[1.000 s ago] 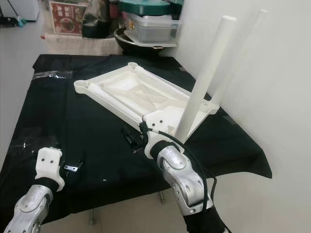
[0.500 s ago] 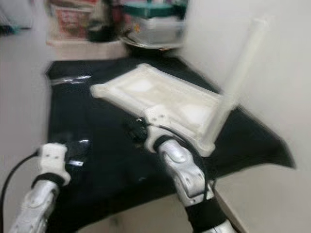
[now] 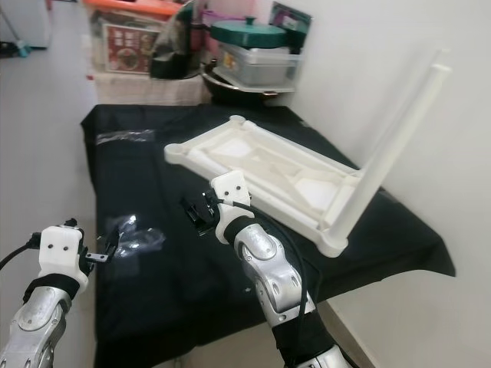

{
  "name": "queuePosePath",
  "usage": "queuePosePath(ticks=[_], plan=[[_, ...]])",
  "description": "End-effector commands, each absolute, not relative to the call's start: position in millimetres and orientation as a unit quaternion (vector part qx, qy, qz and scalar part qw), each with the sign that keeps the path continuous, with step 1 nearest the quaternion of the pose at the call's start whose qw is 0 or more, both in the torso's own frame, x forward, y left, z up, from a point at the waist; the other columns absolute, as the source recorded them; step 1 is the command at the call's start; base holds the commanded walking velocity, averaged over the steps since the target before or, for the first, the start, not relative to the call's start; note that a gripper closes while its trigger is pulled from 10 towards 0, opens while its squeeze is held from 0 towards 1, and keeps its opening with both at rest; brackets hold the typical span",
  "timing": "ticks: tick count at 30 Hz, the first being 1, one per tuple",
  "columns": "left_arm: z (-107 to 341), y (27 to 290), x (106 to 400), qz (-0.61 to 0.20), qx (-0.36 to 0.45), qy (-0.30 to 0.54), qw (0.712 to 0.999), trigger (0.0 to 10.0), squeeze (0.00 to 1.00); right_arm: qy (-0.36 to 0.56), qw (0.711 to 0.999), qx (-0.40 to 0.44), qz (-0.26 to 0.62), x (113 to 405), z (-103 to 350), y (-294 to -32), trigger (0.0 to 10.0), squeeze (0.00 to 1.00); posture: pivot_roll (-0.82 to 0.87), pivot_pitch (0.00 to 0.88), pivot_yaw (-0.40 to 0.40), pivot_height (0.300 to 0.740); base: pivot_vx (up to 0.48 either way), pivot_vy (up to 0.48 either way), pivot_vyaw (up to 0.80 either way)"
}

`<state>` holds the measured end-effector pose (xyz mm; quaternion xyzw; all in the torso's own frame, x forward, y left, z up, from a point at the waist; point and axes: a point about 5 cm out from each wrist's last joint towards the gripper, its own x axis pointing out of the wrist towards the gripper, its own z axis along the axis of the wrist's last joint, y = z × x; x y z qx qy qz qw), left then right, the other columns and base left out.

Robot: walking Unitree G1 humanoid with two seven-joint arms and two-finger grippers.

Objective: Building children table

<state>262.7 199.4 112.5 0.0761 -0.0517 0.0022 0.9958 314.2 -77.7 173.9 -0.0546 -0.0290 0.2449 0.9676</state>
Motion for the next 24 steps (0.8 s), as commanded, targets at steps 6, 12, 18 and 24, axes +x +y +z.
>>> queuePosePath(ticks=[6, 12, 18, 24], plan=[[112, 192, 263, -0.009, 0.068, -0.052, 0.996, 10.0, 0.0, -0.026, 0.965, -0.074, 0.248, 317, 170, -76, 10.0, 0.0, 0.12, 0.0, -0.135, 0.74, 0.426, 0.0, 0.27], [112, 190, 263, -0.01, 0.073, -0.053, 0.996, 10.0, 0.0, -0.023, 0.964, -0.078, 0.255, 322, 169, -75, 10.0, 0.0, 0.12, 0.0, -0.142, 0.74, 0.0, 0.0, 0.5], [112, 189, 263, -0.008, 0.072, -0.053, 0.996, 10.0, 0.0, -0.023, 0.967, -0.082, 0.241, 330, 171, -83, 10.0, 0.0, 0.13, 0.0, -0.149, 0.74, 0.0, 0.0, 0.63], [111, 188, 264, -0.008, 0.071, -0.052, 0.996, 10.0, 0.0, -0.002, 0.969, -0.085, 0.232, 340, 170, -92, 10.0, 0.0, 0.13, 0.0, -0.153, 0.74, 0.0, 0.0, 0.0]])
